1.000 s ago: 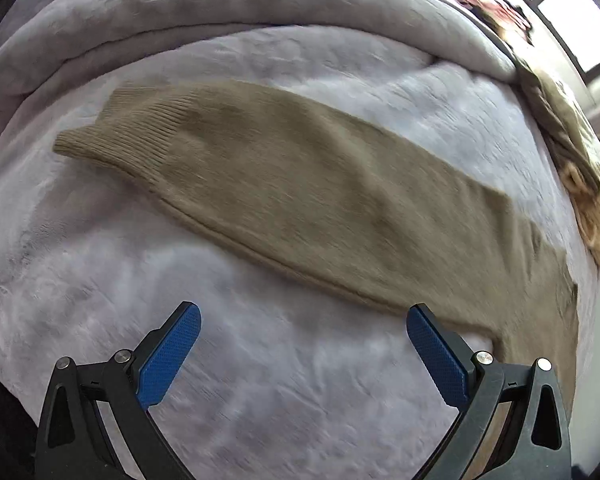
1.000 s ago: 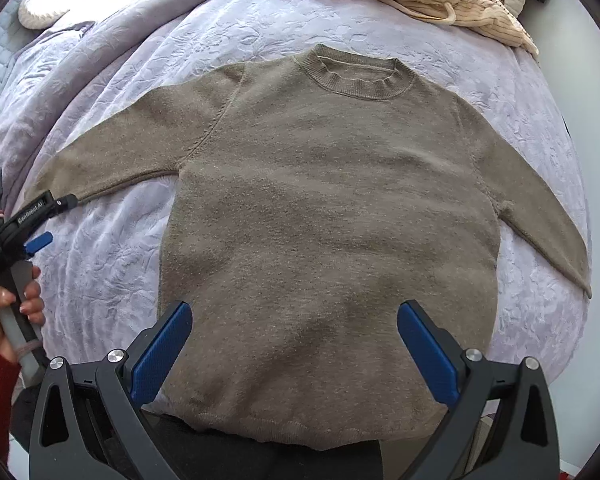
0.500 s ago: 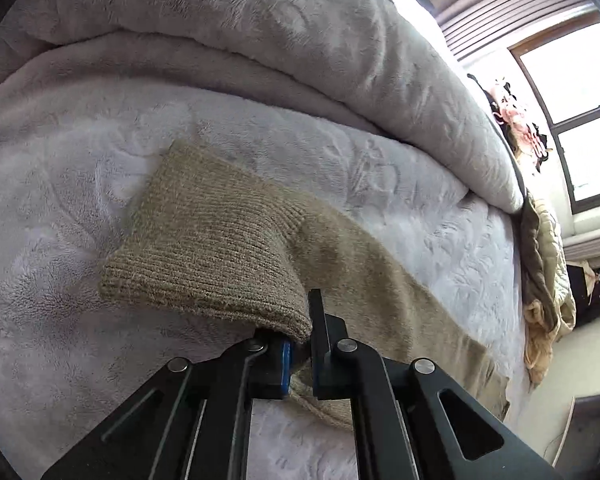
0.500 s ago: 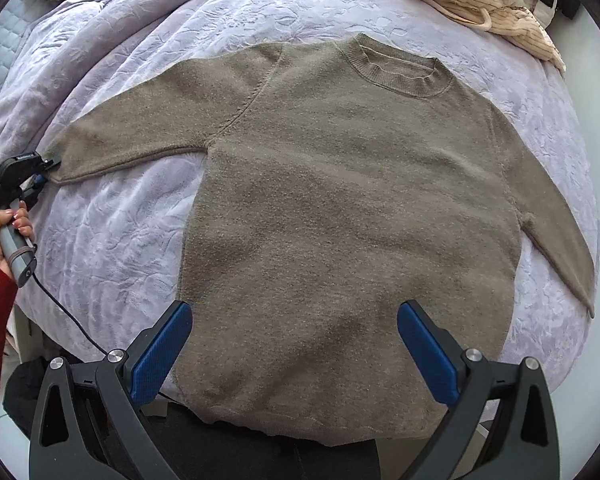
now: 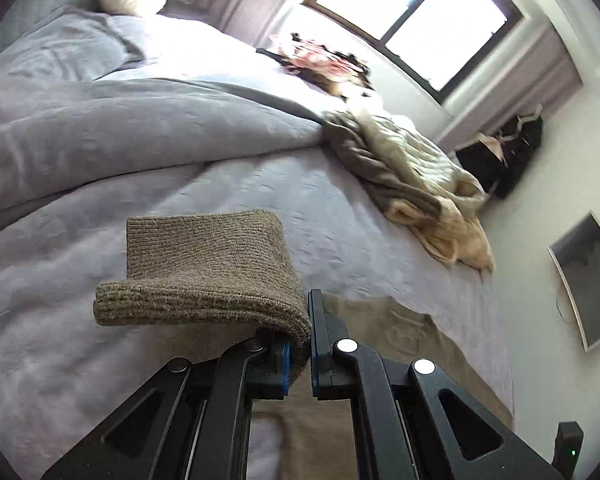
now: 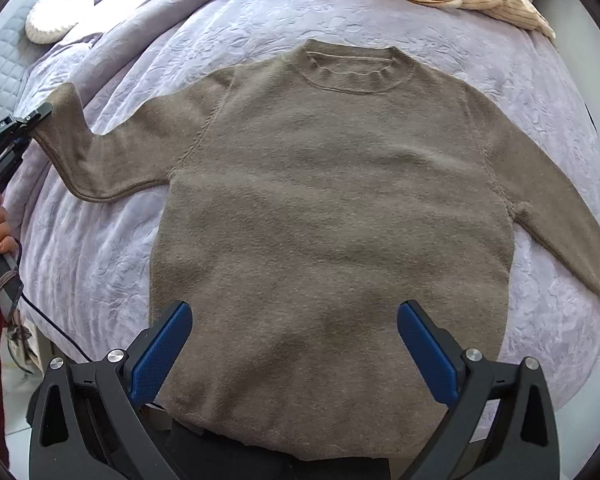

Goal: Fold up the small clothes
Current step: 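Fold the held sleeve across the sweater body toward the collar, release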

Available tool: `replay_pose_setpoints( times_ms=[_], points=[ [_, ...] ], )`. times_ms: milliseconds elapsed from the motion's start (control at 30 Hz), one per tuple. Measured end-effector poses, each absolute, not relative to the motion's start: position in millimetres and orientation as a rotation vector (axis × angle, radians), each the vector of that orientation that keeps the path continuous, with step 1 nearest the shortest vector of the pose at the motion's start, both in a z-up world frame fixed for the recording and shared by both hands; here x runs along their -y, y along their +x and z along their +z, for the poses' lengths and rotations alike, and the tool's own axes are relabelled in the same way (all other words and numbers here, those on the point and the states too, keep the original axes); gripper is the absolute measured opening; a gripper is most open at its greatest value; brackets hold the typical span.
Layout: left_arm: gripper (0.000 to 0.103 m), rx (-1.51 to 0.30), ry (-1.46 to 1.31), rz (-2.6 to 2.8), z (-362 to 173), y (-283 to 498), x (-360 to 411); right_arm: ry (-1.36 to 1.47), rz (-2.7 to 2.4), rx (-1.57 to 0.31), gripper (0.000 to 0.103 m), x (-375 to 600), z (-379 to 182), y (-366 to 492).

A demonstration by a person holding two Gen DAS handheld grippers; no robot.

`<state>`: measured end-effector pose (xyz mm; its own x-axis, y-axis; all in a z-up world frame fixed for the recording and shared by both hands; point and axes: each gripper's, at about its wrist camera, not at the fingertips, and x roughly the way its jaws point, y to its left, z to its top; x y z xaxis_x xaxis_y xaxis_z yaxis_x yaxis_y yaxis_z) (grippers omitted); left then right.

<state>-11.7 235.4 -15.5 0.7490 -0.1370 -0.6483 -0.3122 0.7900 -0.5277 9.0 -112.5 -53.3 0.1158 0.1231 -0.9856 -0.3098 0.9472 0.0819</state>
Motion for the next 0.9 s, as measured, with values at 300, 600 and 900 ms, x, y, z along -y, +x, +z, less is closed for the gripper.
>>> replay_pose_setpoints(
  times_ms=[300,600,900],
  points=[
    [0.008,-0.936,-0.517,-0.198,-54.7,86.8,-38.7,-0.113,0.137,-1.429,0.102,220.3,-67.3,13.8],
    [0.055,-1.132,-0.203,-0.108,-107.1,91.0,41.2,-0.020,0.031,-1.507,0.102,281.7,-98.7,18.4],
    [0.065,-1.063,-0.194,0.116,-64.8,22.9,-64.3,-0.100,0.141,-1.406,0.102,231.9,-99.2,71.6]
  ],
)
